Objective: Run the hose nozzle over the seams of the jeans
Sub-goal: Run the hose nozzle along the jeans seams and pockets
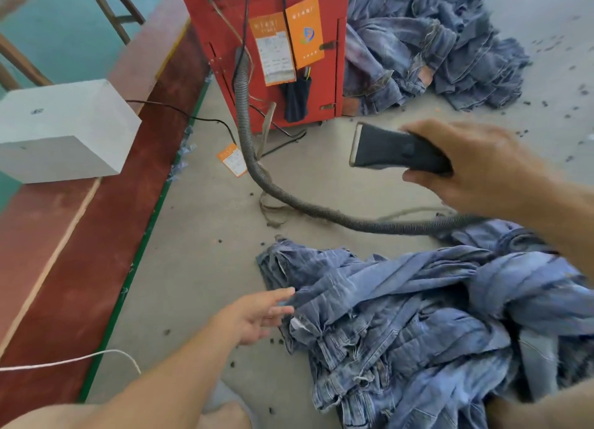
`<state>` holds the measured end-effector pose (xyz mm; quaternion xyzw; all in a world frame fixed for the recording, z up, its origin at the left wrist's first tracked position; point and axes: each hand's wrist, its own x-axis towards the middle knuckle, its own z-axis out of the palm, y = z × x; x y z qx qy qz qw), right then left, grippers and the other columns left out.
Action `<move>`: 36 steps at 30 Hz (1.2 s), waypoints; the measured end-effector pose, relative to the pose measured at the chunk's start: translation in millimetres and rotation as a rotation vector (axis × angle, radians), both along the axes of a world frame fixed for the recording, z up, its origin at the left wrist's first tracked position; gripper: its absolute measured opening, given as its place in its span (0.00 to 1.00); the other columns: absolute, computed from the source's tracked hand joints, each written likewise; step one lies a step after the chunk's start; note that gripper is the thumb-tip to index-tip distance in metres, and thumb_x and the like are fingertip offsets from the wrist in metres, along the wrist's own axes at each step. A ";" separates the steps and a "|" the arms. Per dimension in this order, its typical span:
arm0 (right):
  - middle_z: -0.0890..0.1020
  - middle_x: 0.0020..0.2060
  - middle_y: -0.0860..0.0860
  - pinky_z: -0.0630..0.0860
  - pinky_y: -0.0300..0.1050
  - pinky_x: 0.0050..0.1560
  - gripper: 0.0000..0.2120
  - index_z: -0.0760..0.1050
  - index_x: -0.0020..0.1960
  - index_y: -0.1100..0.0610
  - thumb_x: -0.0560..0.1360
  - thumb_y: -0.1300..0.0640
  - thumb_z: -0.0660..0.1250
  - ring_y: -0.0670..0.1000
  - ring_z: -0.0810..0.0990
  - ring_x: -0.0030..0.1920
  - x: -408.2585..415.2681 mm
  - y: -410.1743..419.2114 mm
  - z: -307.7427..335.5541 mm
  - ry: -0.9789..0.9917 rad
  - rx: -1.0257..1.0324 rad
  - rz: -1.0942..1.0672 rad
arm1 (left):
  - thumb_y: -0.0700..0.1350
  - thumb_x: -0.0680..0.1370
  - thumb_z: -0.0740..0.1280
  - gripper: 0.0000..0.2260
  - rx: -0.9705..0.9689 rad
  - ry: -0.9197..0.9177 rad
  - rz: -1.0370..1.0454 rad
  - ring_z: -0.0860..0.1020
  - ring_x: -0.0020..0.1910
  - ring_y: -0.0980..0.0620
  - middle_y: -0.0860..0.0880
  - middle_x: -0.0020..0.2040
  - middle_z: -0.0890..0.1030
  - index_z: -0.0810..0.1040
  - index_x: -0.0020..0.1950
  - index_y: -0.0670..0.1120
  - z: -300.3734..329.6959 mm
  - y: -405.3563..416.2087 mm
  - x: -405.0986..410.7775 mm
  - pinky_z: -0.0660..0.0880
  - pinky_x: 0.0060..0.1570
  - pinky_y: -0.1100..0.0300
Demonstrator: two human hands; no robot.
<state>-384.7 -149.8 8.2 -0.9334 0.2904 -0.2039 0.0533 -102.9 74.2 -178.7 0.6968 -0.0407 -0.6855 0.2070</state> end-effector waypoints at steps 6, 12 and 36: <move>0.77 0.48 0.41 0.70 0.46 0.42 0.23 0.63 0.70 0.36 0.78 0.40 0.68 0.47 0.78 0.43 -14.5 16.8 -40.6 0.424 0.289 0.030 | 0.41 0.82 0.66 0.02 0.039 -0.357 -0.052 0.72 0.69 0.44 0.43 0.75 0.72 0.76 0.52 0.43 -21.7 -7.7 -2.5 0.73 0.65 0.51; 0.77 0.45 0.35 0.75 0.44 0.42 0.24 0.59 0.68 0.31 0.77 0.39 0.67 0.39 0.77 0.41 -32.8 12.7 -72.3 0.443 0.390 0.030 | 0.52 0.78 0.74 0.32 0.097 -0.061 0.180 0.64 0.78 0.42 0.43 0.79 0.68 0.67 0.79 0.43 -71.4 7.0 -28.6 0.64 0.74 0.49; 0.77 0.47 0.41 0.77 0.51 0.47 0.20 0.62 0.66 0.35 0.79 0.41 0.67 0.47 0.78 0.44 -12.9 -5.1 -77.3 0.436 0.433 -0.072 | 0.38 0.82 0.67 0.04 -0.534 -0.515 0.385 0.78 0.44 0.51 0.47 0.45 0.81 0.76 0.48 0.46 -7.6 -75.3 78.6 0.75 0.45 0.59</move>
